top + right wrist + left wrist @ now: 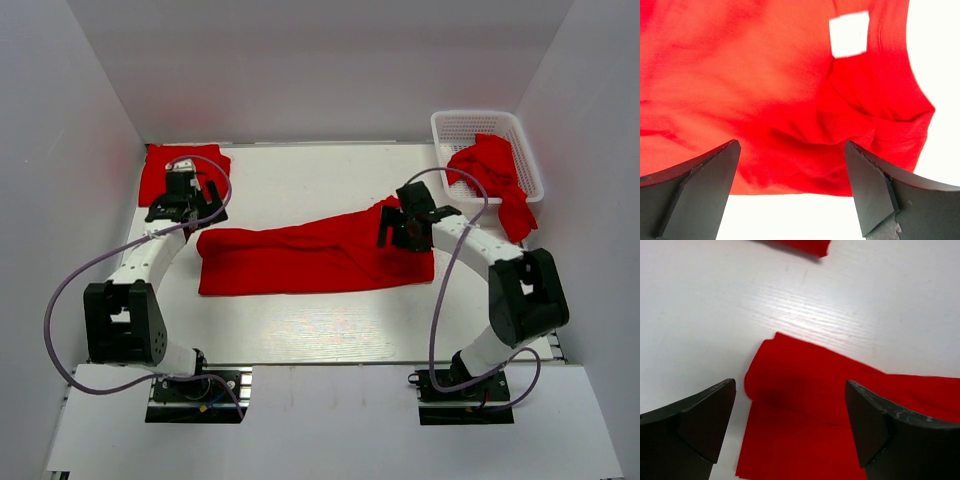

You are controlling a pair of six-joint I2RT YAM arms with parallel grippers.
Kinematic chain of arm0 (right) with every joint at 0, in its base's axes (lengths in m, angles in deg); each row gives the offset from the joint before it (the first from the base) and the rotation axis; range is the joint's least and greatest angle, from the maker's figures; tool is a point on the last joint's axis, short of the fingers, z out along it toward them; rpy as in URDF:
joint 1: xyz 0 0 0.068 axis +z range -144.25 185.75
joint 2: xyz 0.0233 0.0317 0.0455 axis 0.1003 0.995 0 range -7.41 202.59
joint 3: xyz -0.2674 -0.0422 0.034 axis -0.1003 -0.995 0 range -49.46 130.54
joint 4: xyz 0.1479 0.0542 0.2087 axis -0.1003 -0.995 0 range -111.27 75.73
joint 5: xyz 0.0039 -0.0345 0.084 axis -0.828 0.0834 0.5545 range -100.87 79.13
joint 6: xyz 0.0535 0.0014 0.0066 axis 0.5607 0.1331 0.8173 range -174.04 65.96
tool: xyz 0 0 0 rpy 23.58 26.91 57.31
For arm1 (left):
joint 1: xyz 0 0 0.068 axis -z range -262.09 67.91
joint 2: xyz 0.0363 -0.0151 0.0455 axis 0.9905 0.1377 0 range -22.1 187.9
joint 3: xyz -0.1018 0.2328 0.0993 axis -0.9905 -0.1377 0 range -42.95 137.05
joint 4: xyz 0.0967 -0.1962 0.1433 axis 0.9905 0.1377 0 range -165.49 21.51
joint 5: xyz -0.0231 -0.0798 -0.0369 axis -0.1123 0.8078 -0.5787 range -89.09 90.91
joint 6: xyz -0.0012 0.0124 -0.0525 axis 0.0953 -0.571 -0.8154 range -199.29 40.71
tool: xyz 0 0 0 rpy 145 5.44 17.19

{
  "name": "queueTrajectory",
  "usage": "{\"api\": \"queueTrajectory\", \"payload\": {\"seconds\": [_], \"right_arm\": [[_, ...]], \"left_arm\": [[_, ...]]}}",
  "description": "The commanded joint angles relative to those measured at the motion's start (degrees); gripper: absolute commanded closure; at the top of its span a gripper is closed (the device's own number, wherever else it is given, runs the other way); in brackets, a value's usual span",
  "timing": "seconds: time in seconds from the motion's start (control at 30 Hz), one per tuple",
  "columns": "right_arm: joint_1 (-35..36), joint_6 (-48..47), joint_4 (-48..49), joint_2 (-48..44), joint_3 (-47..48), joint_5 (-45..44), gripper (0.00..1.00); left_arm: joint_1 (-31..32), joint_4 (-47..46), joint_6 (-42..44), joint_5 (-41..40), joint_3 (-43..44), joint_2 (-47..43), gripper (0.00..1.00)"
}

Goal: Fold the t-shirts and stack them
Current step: Fold the other side of the tshirt into a rectangle

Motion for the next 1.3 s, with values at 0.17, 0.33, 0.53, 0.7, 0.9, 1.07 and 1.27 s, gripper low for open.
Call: {"api": "queueTrajectory", "payload": {"seconds": [0.17, 0.33, 0.53, 0.7, 0.9, 1.07, 1.27], "right_arm": [[0.2, -4.2, 0.5, -4.5, 3.2, 1.7, 0.10], [-0.2, 3.1, 0.7, 1.9, 4.8, 2.4, 0.10], [-0.9, 5.8, -1.1, 11.3, 10.5, 2.8, 0.10], [-2.3, 5.6, -4.1, 20.8, 20.0, 2.9, 0.10], [-4.0, 0.5, -8.8, 35.3, 37.2, 6.7, 0.10], [-4.2, -2.3, -10.7, 45.1, 52.2, 13.4, 0.10], [-4.5, -2.7, -0.1, 49.9, 58.6, 23.5, 0.10]], "left_arm": [[0.6, 0.7, 0.0, 18.6, 10.0, 13.5, 0.00], [1.9, -0.1, -0.1, 21.4, 10.1, 22.4, 0.00], [5.8, -2.5, -2.9, 22.4, -0.6, 20.7, 0.00], [8.8, -3.4, -8.9, 23.0, -12.5, 19.5, 0.00], [15.5, 1.6, -17.8, 22.3, -23.3, 6.1, 0.00], [21.9, 9.9, -25.1, 23.1, -23.9, -4.8, 0.00], [29.9, 21.1, -29.7, 26.1, -17.1, -4.4, 0.00]]}}
